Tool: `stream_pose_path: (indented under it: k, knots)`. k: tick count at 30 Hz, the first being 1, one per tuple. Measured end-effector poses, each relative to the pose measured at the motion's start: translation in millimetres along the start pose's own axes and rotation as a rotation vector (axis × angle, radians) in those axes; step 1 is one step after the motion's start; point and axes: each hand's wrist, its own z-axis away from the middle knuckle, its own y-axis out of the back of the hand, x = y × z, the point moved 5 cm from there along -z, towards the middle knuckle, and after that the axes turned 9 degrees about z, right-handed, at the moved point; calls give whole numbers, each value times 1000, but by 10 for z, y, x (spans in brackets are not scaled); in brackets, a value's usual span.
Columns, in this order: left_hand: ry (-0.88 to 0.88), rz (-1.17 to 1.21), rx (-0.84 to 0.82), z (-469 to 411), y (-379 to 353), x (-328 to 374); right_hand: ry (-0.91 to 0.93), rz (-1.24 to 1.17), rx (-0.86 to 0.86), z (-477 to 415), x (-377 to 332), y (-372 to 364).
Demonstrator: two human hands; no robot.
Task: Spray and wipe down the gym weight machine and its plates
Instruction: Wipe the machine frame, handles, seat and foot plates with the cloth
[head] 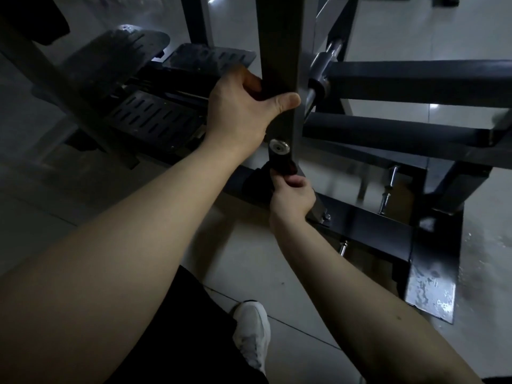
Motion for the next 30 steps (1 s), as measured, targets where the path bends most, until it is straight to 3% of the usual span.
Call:
stream_pose_path:
  k: [8,13,19,23,30]
  knots:
    - [27,12,4,1,15,19,-184,213,146,-331,609,479]
    - [20,18,8,1,30,31,-73,275,123,-268,411,502]
    - [7,-30,-51,-25,77,99,313,230,-28,6,-502,180]
    - [4,118,-59,-70,136,41,445,210,-72,202,-793,295]
    - [-26,170,32,-110,212,65,1090,212,-44,608,-1868,324]
